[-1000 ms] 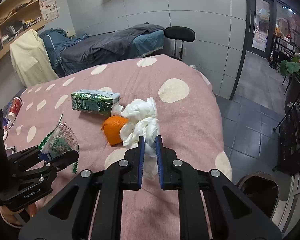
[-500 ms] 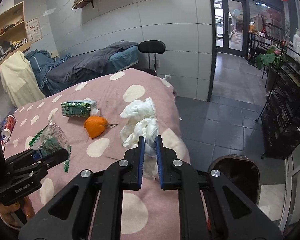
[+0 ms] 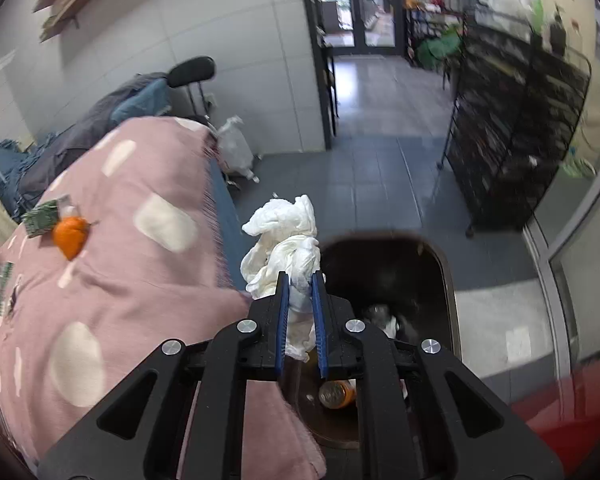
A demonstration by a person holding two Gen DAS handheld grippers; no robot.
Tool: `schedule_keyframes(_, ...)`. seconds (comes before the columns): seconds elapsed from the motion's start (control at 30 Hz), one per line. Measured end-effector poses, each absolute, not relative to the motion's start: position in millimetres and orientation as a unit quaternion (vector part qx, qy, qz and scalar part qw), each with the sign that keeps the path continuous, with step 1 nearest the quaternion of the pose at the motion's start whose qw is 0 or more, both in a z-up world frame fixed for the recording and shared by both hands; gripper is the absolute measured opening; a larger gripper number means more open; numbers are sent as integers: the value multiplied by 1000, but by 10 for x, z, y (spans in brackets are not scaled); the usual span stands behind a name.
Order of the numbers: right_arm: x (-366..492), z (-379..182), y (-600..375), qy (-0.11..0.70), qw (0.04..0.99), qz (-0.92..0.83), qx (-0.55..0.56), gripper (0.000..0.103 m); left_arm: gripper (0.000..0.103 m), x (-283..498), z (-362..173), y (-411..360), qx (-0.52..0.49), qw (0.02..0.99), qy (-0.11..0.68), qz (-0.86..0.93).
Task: Collect trash
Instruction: 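Carry the tissues to the bin with the right tool while the left tool holds the snack bag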
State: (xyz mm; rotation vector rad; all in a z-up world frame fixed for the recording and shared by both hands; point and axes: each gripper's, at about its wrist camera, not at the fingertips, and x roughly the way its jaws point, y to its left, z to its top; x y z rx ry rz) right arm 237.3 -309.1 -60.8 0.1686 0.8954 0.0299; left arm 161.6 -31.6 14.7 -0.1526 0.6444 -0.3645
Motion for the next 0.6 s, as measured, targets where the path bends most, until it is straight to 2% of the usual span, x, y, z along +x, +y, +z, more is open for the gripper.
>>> schedule_keyframes(0.23, 2509, -1313, -3379, 487, 866, -26, 108, 13, 32, 1612, 156, -468, -63, 928, 314, -188)
schedule_keyframes(0.4, 2588, -1538, -3559, 498, 857, -51, 123, 13, 32, 1611, 145, -543, -60, 926, 317, -195)
schedule_keyframes(0.43, 2586, -1565, -3588, 498, 856, -54, 129, 16, 32, 1611, 142, -563, -60, 925, 318, -197)
schedule_keyframes(0.5, 2580, -1624, -3657, 505, 848, -60, 148, 27, 33, 1606, 139, -608, -57, 924, 320, -200)
schedule_keyframes(0.57, 2542, -1642, -3708, 505, 844, -70, 166, 72, 33, 1609, 136, -651, -54, 923, 321, -203)
schedule_keyframes(0.6, 2507, -1621, -3724, 499, 846, -79, 171, 76, 33, 1616, 131, -676, -54, 922, 323, -207)
